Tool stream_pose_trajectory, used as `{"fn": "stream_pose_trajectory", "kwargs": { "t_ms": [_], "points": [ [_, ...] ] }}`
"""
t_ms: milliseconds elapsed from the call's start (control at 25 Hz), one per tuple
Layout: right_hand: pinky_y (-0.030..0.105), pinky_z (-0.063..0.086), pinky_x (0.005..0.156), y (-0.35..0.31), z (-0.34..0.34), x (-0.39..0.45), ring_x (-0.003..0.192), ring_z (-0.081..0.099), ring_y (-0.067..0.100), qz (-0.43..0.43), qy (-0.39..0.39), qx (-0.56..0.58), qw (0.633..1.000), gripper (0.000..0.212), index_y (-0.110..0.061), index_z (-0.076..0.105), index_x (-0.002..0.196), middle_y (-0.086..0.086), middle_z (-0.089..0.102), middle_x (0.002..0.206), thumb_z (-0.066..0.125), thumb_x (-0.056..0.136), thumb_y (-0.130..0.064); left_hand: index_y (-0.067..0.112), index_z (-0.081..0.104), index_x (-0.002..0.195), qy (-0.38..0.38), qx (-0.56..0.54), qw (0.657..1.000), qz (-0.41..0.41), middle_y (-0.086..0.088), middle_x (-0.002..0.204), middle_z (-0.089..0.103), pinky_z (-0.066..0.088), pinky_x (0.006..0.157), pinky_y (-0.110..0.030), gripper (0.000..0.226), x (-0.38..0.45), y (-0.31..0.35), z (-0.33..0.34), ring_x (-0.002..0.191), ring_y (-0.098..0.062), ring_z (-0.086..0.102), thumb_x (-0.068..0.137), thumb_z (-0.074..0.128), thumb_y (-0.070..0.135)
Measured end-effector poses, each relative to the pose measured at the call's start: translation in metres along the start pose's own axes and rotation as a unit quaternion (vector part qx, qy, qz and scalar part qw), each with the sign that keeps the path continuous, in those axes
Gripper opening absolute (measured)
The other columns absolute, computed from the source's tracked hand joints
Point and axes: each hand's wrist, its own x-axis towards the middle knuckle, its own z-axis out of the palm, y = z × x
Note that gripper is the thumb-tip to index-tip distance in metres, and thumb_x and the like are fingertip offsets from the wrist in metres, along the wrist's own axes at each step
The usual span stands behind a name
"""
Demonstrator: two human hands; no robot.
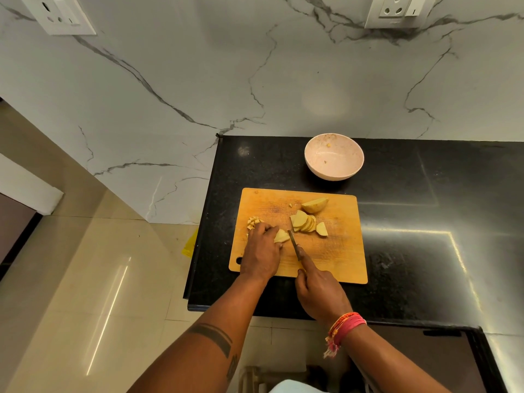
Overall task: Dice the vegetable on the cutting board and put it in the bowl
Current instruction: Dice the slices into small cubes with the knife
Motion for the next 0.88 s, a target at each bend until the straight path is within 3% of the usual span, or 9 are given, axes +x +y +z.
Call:
{"fn": "stream_pose_trajectory", "kwargs": {
  "t_ms": [440, 640, 880],
  "points": [
    [0.034, 0.036, 0.047, -0.006, 0.01, -0.001, 0.051, 0.052, 0.015, 0.005, 0.043, -0.031, 0.999, 0.064, -0.032, 0.011, 0.162, -0.004, 0.057, 0.063, 0.038, 0.104, -0.03, 0.02, 0.049, 0.148, -0.029, 0.027, 0.999, 0.026, 0.003, 0.139, 0.042, 0.035, 0.111, -0.027, 0.048, 0.011, -0.001, -0.004, 0.13, -0.014, 0.039, 0.102, 0.057, 0.029],
    [0.039, 0.049, 0.055, -0.017, 0.01, 0.02, 0.059, 0.058, 0.023, 0.008, 0.016, -0.066, 0.998, 0.066, -0.032, 0.003, 0.161, 0.003, 0.063, 0.073, 0.034, 0.102, -0.03, 0.018, 0.052, 0.146, -0.041, 0.047, 0.998, 0.033, 0.002, 0.139, 0.044, 0.04, 0.11, -0.03, 0.045, 0.015, 0.002, -0.007, 0.129, -0.018, 0.041, 0.102, 0.056, 0.026],
    [0.039, 0.051, 0.055, -0.023, 0.011, 0.035, 0.059, 0.058, 0.026, 0.007, 0.002, -0.11, 0.994, 0.063, -0.031, -0.003, 0.16, 0.004, 0.058, 0.071, 0.029, 0.105, -0.031, 0.016, 0.06, 0.138, -0.034, 0.048, 0.998, 0.028, 0.0, 0.133, 0.048, 0.047, 0.103, -0.033, 0.037, 0.016, 0.007, -0.008, 0.123, -0.019, 0.044, 0.103, 0.051, 0.027]
  ]
}}
